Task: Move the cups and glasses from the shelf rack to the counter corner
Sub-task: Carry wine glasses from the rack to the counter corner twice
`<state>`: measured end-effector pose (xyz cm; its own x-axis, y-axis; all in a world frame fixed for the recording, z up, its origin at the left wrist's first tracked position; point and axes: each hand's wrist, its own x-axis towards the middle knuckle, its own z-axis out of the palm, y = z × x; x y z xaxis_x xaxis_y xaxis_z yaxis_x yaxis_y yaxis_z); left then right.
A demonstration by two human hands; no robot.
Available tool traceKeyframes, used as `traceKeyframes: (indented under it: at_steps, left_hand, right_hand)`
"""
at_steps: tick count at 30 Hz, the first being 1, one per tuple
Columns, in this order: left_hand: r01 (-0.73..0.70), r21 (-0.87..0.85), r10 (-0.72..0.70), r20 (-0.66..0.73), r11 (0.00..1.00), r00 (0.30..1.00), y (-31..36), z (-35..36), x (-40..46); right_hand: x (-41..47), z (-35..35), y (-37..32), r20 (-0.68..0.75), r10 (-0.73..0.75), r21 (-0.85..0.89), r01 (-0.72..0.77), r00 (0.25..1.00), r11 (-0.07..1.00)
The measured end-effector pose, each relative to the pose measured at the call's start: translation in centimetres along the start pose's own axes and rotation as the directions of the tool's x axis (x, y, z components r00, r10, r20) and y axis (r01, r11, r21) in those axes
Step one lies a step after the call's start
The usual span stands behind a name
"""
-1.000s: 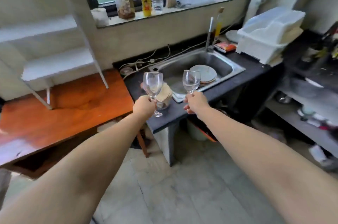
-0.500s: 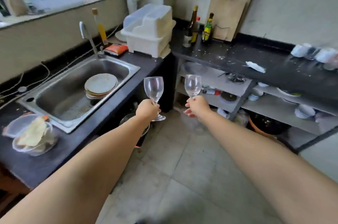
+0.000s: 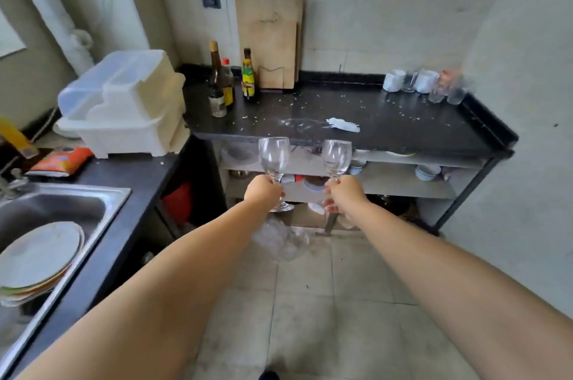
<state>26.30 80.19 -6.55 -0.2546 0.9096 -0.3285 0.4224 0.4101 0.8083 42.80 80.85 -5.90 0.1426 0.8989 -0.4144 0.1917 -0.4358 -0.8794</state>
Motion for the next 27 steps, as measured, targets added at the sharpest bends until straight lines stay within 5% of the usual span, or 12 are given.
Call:
traceKeyframes:
  at_steps: [8, 14, 27]
  left_hand:
    - [-0.151, 0.192, 0.124, 0.145, 0.97, 0.982, 7.6, 5.4, 8.6]
    - [-0.181, 0.155, 0.137, 0.258, 0.971, 0.956, 12.8, 13.6, 13.9]
    - [-0.146, 0.049, 0.128, 0.271, 0.988, 0.954, 26.7, 29.4, 26.1]
  right_hand:
    - [7.9, -5.5, -2.6, -0.148, 0.041, 0.11, -0.025, 0.988, 0.994]
    - [16.0, -12.7, -3.9, -0.238, 0.068, 0.153, -0.032, 0.969, 0.988]
    - [33.9, -28.2, -8.3, -0.214, 0.073, 0.085, -0.056, 0.974, 0.995]
